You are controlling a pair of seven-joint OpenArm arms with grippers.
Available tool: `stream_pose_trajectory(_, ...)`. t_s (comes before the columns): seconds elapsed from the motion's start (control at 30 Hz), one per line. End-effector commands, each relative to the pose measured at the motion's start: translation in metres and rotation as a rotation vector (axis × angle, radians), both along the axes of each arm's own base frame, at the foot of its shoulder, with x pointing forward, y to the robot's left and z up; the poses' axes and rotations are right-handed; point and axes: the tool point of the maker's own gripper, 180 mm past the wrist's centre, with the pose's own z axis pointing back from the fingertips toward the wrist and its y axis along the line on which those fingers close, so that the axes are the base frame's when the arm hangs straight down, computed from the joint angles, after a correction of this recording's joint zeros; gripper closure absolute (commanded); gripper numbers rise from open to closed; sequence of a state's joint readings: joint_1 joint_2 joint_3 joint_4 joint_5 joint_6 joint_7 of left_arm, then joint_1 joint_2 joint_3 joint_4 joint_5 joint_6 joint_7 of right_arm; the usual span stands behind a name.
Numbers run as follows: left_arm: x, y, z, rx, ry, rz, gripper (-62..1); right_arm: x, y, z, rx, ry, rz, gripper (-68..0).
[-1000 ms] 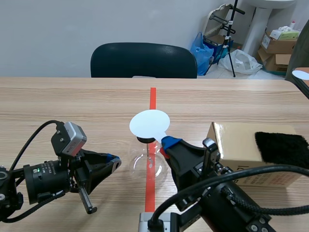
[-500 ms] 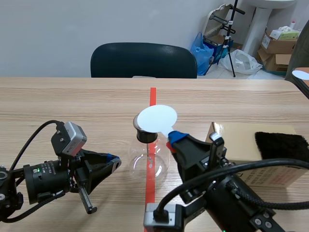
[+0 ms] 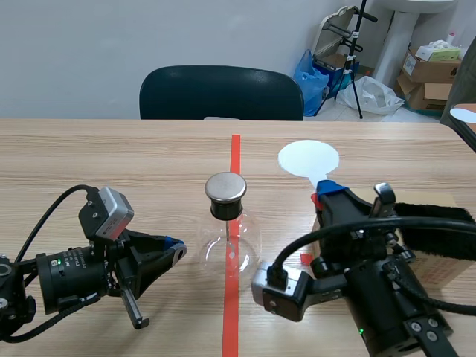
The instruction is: Do the electroscope experiment
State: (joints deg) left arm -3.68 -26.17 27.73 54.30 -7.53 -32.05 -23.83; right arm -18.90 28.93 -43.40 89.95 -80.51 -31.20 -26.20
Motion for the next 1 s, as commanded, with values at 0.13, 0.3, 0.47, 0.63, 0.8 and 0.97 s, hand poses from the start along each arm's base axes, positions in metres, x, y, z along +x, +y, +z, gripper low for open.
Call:
stream_pose_trajectory(0.13,0.006,0.0,0.01,-0.027,-0.025,0.008,-2.7,0.01,-0.02,0.011,0.013,-0.044,-0.107,-1.0)
stream_pose_trajectory(0.3,0.006,0.0,0.01,-0.026,-0.026,0.01,-2.7,0.012,-0.03,0.012,0.017,-0.05,-0.163,-1.0)
stream_pose_trajectory(0.47,0.006,0.0,0.01,-0.025,-0.026,0.01,-2.7,0.012,-0.035,0.012,0.02,-0.052,-0.19,-1.0)
stream_pose_trajectory(0.63,0.006,0.0,0.01,-0.025,-0.026,0.01,-2.7,0.012,-0.034,0.012,0.02,-0.052,-0.186,-1.0)
stream_pose_trajectory(0.8,0.006,0.001,0.01,-0.023,-0.026,0.011,-2.7,0.011,-0.025,0.011,0.021,-0.046,-0.14,-1.0)
stream_pose_trajectory(0.97,0.006,0.001,0.01,-0.023,-0.026,0.011,-2.7,0.008,-0.007,0.009,0.013,-0.036,-0.041,-1.0)
